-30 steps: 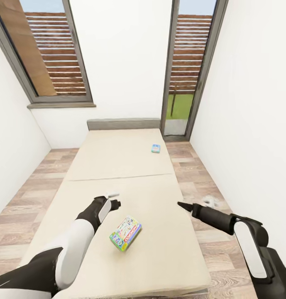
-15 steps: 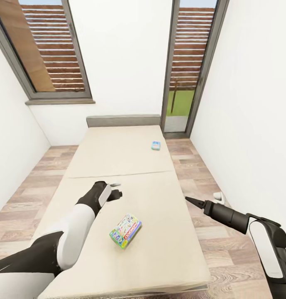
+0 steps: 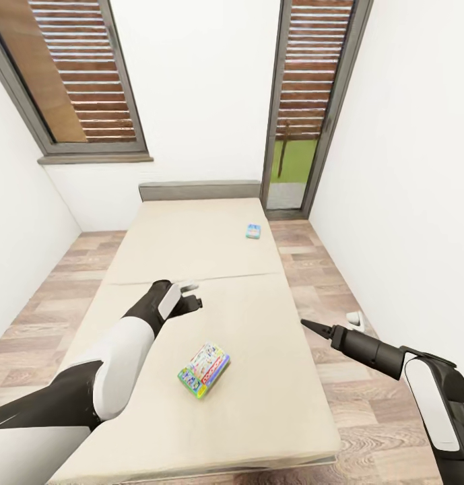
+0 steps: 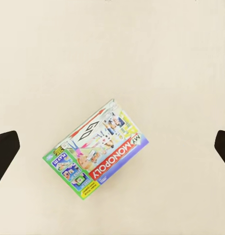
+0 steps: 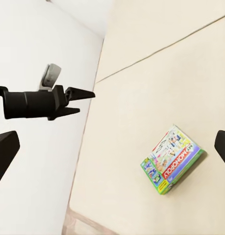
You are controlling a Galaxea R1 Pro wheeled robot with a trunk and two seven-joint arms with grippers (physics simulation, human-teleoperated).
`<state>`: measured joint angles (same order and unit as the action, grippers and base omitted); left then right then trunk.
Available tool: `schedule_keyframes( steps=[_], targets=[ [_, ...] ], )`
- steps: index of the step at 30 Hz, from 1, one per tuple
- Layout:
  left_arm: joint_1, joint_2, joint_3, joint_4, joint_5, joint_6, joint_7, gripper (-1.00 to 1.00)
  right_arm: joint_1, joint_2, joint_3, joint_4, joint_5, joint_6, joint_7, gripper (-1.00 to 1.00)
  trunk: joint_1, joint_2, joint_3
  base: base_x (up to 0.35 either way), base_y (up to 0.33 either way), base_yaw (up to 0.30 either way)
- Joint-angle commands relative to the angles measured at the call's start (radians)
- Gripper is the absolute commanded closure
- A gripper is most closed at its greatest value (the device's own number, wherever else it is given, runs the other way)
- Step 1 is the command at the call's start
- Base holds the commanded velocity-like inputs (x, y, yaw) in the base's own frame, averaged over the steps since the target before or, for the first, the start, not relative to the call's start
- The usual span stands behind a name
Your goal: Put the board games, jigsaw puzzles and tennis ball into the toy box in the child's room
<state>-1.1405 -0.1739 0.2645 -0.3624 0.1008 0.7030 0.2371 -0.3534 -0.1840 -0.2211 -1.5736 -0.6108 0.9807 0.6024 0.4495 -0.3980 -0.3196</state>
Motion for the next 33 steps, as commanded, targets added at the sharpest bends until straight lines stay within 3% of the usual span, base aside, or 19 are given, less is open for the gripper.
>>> schedule_keyframes(
  steps=[1,16,33],
  targets=[
    [-0.001,-0.001,0.002,-0.002,0.011,-0.001,0.008,-1.00,-0.001,0.000,-0.001,0.000,0.004,0.005,0.005,-1.00,0.000,-0.002,-0.003,0.000,0.000,0.000],
    [-0.001,-0.001,-0.001,0.016,0.005,-0.115,0.007,-1.00,-0.001,0.000,-0.003,0.000,0.007,0.006,0.005,-1.00,0.000,-0.002,-0.028,0.000,0.000,0.000],
    [-0.001,-0.001,-0.004,0.058,0.003,-0.156,0.005,-1.00,-0.001,-0.002,-0.003,0.001,0.008,0.006,0.005,-1.00,0.000,-0.002,-0.056,0.000,0.000,0.000]
  ],
)
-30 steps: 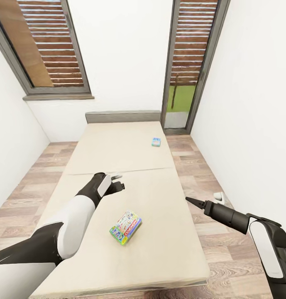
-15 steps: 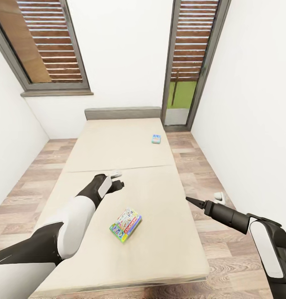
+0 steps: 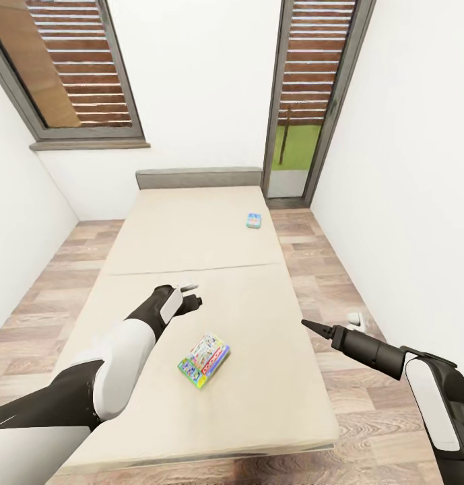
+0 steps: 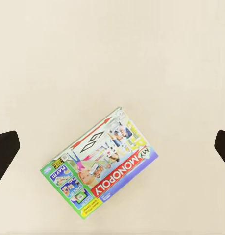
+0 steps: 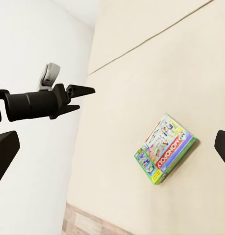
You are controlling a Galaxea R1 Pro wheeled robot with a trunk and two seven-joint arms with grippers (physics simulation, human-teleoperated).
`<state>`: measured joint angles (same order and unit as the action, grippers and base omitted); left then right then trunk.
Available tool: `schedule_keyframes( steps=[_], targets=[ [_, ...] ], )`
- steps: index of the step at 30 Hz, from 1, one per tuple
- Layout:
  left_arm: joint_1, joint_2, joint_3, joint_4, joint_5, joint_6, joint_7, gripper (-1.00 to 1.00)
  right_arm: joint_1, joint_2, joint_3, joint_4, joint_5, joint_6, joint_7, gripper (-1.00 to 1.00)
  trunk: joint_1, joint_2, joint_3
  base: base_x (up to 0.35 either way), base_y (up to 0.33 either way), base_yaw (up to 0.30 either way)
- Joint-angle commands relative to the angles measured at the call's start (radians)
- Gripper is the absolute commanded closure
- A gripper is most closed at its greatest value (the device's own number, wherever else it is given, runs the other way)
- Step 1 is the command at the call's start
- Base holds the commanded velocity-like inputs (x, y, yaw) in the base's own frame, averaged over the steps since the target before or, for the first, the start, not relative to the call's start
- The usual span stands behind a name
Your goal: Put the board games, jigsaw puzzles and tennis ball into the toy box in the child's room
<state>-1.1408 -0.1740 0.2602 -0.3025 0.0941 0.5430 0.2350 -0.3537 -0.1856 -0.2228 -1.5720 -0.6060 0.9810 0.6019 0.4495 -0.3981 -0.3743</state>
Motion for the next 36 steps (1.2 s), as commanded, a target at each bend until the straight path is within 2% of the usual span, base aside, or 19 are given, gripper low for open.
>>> schedule_keyframes(
  steps=[1,11,14,15,17,18,20,21,22,23,26,30,36],
  targets=[
    [0.000,0.000,0.001,0.000,0.010,0.004,0.007,-1.00,-0.001,0.000,-0.002,0.000,0.003,0.005,0.006,-1.00,0.000,-0.002,-0.003,0.000,0.000,0.000],
    [0.000,0.000,0.000,0.016,0.010,-0.026,0.007,-1.00,0.001,-0.001,-0.010,-0.001,0.003,0.005,0.006,-1.00,0.000,-0.002,-0.020,0.000,0.000,0.000],
    [0.000,0.000,-0.001,0.028,0.009,-0.035,0.007,-1.00,0.015,-0.017,-0.043,-0.002,-0.002,0.004,0.012,-1.00,0.000,-0.002,-0.025,0.000,0.000,0.000],
    [0.000,0.000,-0.001,0.031,0.009,-0.041,0.007,-1.00,0.030,-0.033,-0.067,-0.003,-0.006,0.001,0.030,-1.00,0.000,-0.002,-0.026,0.000,0.000,0.000],
    [0.000,0.000,-0.001,0.034,0.009,-0.049,0.007,-1.00,0.061,-0.063,-0.107,-0.002,-0.010,-0.009,0.101,-1.00,0.000,-0.002,-0.030,0.000,0.000,0.000],
    [0.000,0.000,-0.001,0.035,0.009,-0.052,0.007,-1.00,0.085,-0.084,-0.136,0.001,-0.010,-0.029,0.181,-1.00,0.000,-0.002,-0.031,0.000,0.000,0.000],
    [0.000,0.000,-0.001,0.036,0.009,-0.054,0.007,-1.00,0.108,-0.103,-0.163,0.003,-0.006,-0.064,0.276,-1.00,0.000,-0.002,-0.035,0.000,0.000,0.000],
    [0.000,0.000,-0.001,0.037,0.009,-0.056,0.007,-1.00,0.127,-0.116,-0.188,0.004,-0.003,-0.111,0.376,-1.00,0.000,-0.002,-0.036,0.000,0.000,0.000],
    [0.000,0.000,-0.001,0.037,0.009,-0.056,0.007,-1.00,0.134,-0.121,-0.199,0.005,-0.001,-0.135,0.424,-1.00,0.000,-0.002,-0.038,0.000,0.000,0.000],
    [0.000,0.000,-0.001,0.037,0.009,-0.057,0.007,-1.00,0.146,-0.128,-0.216,0.006,0.001,-0.176,0.510,-1.00,0.000,-0.002,-0.040,0.000,0.000,0.000],
    [0.000,0.000,-0.001,0.038,0.009,-0.058,0.007,-1.00,0.160,-0.134,-0.238,0.007,0.003,-0.222,0.619,-1.00,0.000,-0.002,-0.045,0.000,0.000,0.000],
    [0.000,0.000,-0.002,0.038,0.009,-0.058,0.007,-1.00,0.167,-0.132,-0.247,0.007,0.004,-0.242,0.669,-1.00,0.000,-0.002,-0.051,0.000,0.000,0.000],
    [0.000,0.000,-0.002,0.039,0.010,-0.058,0.007,-1.00,0.171,-0.129,-0.251,0.007,0.005,-0.251,0.688,-1.00,0.000,-0.002,-0.061,0.000,0.000,0.000]
  ],
)
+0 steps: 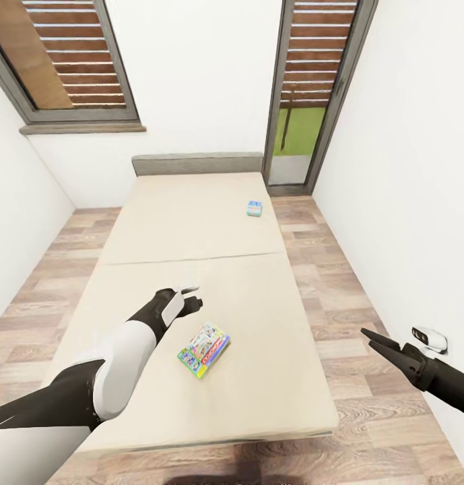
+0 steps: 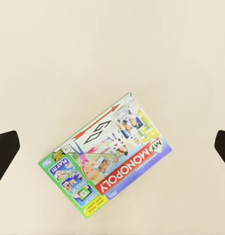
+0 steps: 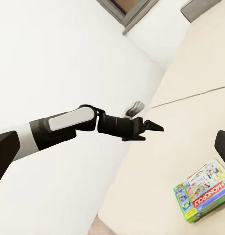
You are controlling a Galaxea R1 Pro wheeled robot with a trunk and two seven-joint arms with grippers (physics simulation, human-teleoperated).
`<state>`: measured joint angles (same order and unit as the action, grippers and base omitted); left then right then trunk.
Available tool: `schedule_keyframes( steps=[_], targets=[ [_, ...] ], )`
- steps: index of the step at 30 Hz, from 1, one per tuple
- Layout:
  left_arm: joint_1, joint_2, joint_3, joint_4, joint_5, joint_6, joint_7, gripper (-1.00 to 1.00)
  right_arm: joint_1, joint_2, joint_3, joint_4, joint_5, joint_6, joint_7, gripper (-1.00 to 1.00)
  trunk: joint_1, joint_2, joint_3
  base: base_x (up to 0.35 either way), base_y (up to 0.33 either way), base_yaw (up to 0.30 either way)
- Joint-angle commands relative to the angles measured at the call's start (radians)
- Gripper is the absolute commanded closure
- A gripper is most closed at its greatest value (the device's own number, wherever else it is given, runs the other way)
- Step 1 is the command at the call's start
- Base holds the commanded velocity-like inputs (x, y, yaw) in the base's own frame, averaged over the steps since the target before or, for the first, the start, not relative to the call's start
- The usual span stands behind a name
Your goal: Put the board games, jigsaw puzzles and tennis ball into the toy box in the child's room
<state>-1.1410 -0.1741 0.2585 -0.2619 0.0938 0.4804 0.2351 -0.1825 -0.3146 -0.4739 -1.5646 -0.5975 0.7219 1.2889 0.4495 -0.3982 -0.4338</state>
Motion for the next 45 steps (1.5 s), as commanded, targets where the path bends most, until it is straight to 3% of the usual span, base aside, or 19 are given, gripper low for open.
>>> schedule_keyframes(
  steps=[1,10,31,45],
  targets=[
    [0.000,0.000,-0.001,-0.002,0.010,0.004,0.007,-1.00,0.000,0.000,-0.001,0.000,-0.004,0.008,0.001,-1.00,0.000,-0.002,-0.003,0.000,0.000,0.000],
    [0.000,0.000,-0.003,-0.001,0.011,0.006,0.008,-1.00,0.000,0.000,0.002,0.000,-0.004,0.007,-0.040,-1.00,0.000,-0.002,-0.018,0.000,0.000,0.000],
    [0.000,0.000,-0.010,-0.047,0.012,0.005,0.009,-1.00,0.000,0.002,0.005,0.000,-0.004,0.005,-0.048,-1.00,0.000,-0.002,-0.053,0.000,0.000,0.000],
    [0.000,0.000,-0.011,-0.040,0.012,-0.043,0.005,-1.00,0.000,0.002,0.006,0.000,-0.004,0.005,-0.081,-1.00,0.000,-0.002,-0.076,0.000,0.000,0.000]
  ],
)
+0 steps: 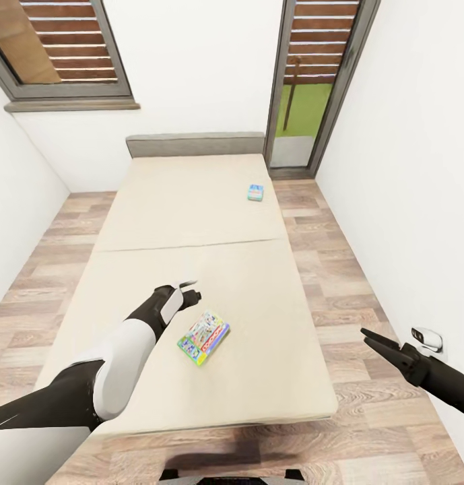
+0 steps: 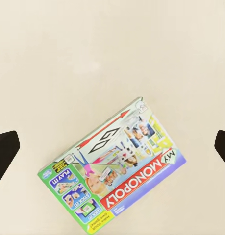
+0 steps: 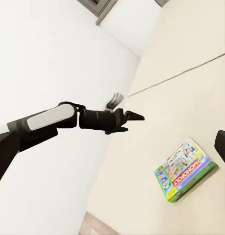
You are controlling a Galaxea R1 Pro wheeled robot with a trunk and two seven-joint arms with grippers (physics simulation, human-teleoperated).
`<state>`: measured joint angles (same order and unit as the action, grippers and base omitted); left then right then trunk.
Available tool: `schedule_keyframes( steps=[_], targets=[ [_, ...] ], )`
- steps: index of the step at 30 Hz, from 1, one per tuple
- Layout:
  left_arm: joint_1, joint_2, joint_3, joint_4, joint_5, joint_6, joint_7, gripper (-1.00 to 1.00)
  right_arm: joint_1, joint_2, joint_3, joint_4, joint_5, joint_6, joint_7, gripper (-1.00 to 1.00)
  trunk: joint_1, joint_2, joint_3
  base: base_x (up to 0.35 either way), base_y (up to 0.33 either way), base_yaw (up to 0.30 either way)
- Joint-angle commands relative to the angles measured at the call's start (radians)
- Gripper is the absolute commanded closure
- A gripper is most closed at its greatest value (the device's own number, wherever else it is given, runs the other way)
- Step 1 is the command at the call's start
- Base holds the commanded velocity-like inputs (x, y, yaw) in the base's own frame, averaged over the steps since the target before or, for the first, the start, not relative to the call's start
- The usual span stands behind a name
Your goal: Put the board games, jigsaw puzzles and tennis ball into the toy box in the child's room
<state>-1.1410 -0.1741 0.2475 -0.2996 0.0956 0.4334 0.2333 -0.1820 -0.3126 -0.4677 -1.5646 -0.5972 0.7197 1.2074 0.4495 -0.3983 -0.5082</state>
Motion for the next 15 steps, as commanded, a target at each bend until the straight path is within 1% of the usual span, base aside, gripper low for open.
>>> schedule_keyframes(
  steps=[1,6,15],
  targets=[
    [0.000,0.000,0.000,-0.002,0.010,0.004,0.007,-1.00,-0.001,0.000,0.000,0.000,-0.004,0.007,0.000,-1.00,0.000,-0.002,-0.003,0.000,0.000,0.000],
    [0.000,0.000,0.000,-0.001,0.010,0.002,0.005,-1.00,0.000,0.000,0.000,0.000,-0.004,0.007,-0.003,-1.00,0.000,-0.002,-0.011,0.000,0.000,0.000],
    [0.000,0.000,-0.002,0.001,0.010,-0.025,0.004,-1.00,0.000,0.000,0.000,0.000,-0.004,0.007,-0.006,-1.00,0.000,-0.002,-0.026,0.000,0.000,0.000]
  ],
)
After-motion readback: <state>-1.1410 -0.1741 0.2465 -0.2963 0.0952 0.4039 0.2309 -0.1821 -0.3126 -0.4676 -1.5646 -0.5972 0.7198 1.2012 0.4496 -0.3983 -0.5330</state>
